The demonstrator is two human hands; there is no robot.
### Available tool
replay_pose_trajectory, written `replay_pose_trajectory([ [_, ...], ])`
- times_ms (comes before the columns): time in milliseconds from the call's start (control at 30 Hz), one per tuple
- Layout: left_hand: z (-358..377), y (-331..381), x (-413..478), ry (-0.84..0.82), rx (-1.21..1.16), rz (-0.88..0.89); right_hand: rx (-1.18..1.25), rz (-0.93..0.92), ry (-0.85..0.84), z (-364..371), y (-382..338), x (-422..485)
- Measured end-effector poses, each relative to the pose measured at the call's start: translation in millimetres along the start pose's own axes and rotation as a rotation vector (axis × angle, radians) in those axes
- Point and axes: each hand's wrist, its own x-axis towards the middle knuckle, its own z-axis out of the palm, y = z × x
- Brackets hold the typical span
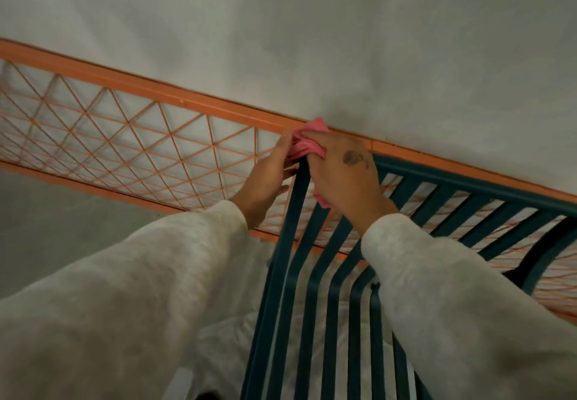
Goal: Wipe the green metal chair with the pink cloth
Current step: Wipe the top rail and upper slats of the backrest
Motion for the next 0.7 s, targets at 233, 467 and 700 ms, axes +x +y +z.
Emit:
replay_pose_trajectory([
  [233,1.4,18.5,4.6,-0.053,0.081,0.051,0.072,0.288,-0.058,-32.6,28.3,-2.3],
  [467,-0.5,21.7,5.3,-0.040,0.038,-0.028,0.060,0.283,0.013,-18.2,10.5,-9.2],
  [700,-3.4,31.0,1.4,-0.085,0.109,-0.060,0.187,0.232,-0.081,-20.4,15.2,-6.8],
])
